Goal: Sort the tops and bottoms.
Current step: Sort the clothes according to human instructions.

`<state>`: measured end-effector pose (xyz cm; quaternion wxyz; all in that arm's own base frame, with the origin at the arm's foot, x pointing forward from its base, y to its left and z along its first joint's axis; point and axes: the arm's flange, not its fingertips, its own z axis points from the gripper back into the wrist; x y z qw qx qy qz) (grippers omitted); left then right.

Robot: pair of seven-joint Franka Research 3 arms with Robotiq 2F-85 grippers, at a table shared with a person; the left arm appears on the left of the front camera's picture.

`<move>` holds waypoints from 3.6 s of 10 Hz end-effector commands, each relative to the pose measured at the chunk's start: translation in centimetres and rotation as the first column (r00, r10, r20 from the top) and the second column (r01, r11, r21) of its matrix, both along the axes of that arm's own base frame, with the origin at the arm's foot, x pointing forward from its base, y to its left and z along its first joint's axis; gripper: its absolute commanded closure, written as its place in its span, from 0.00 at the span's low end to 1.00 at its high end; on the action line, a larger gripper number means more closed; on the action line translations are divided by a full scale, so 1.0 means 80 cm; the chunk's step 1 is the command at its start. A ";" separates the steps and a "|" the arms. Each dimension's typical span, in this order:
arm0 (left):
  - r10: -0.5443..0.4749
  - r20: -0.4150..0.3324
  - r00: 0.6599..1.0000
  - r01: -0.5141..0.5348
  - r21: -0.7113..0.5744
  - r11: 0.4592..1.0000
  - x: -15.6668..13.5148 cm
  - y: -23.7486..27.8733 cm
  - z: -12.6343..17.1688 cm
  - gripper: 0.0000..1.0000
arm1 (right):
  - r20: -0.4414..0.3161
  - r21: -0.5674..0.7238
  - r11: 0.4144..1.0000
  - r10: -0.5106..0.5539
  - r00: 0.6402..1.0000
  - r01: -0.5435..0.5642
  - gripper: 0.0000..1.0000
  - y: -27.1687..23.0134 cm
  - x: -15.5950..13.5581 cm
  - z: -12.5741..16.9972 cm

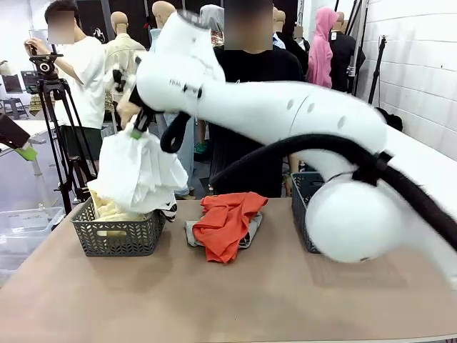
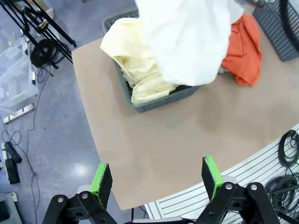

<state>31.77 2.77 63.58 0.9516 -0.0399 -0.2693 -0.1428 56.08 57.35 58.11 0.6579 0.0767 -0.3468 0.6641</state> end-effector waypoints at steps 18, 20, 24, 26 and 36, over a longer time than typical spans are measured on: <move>0.003 0.001 1.000 -0.003 0.007 1.000 0.002 0.000 0.002 0.00 | -0.420 -0.107 0.923 0.295 0.858 -0.370 1.00 0.123 0.116 -0.240; 0.003 0.001 1.000 -0.003 0.007 1.000 0.002 0.000 0.002 0.00 | -0.431 -0.076 0.911 0.336 0.838 -0.404 1.00 0.141 0.134 -0.258; 0.003 0.001 1.000 -0.003 0.007 1.000 0.002 0.000 0.002 0.00 | -0.367 -0.070 0.903 0.373 0.852 -0.425 1.00 0.154 0.129 -0.245; 0.003 0.001 1.000 -0.003 0.007 1.000 0.002 0.000 0.002 0.00 | -0.293 -0.065 0.908 0.379 0.878 -0.414 0.72 0.147 0.112 -0.223; 0.003 0.001 1.000 -0.003 0.007 1.000 0.002 0.000 0.002 0.00 | -0.217 -0.094 0.932 0.324 0.921 -0.350 0.00 0.115 0.076 -0.136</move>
